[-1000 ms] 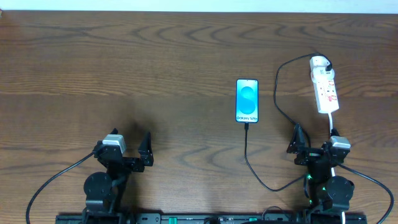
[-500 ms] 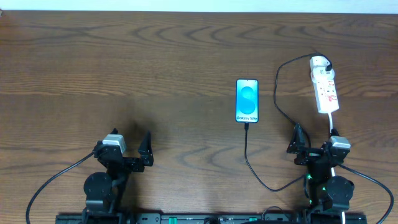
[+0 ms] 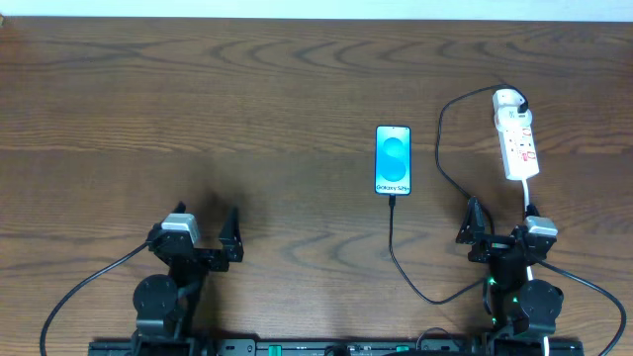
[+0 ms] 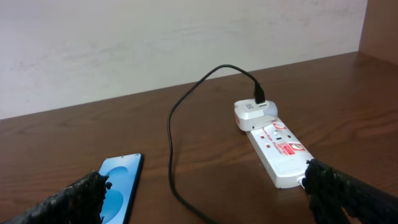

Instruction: Plug charger to phone and switch on socket

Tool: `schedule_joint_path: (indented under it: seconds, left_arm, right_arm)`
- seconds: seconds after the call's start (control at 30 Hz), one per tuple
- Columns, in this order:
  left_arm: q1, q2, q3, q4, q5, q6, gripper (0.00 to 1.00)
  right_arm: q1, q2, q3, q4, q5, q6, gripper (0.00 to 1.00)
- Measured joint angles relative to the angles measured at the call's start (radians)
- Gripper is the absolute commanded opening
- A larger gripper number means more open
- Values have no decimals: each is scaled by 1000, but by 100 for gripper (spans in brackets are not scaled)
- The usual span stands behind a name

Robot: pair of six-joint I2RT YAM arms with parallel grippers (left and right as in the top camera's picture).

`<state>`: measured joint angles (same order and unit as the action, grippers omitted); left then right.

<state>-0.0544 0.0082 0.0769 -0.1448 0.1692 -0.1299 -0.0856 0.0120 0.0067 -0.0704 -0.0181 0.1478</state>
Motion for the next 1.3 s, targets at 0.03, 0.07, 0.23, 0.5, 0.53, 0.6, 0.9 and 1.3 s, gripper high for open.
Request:
schedule_joint_path:
  seconds: [0.03,0.07,0.23,0.5,0.53,0.6,0.9,1.3]
  left_arm:
    - [0,0,-10,29,-6,6,98]
    - [0,0,-19,54,-11,13,98]
    - [0,0,-46,103,-28,64,98]
    - [41,0,-46,97,-91,98,98]
    - [44,0,-46,97,-96,106,98]
    - [46,0,-46,97,-101,113,98]
    - [46,0,-46,96,-116,135,98]
    - [46,0,-46,96,-116,138,98]
  right_arm:
    - [0,0,0,0,0,0,99]
    - [0,0,0,0,0,0,99]
    - [0,0,0,0,0,0,99]
    - [0,0,0,0,0,0,99]
    - [0,0,0,0,1,0,99]
    - [0,0,0,0,0,0,99]
    - [0,0,0,0,1,0,99]
    - [0,0,0,0,0,0,99]
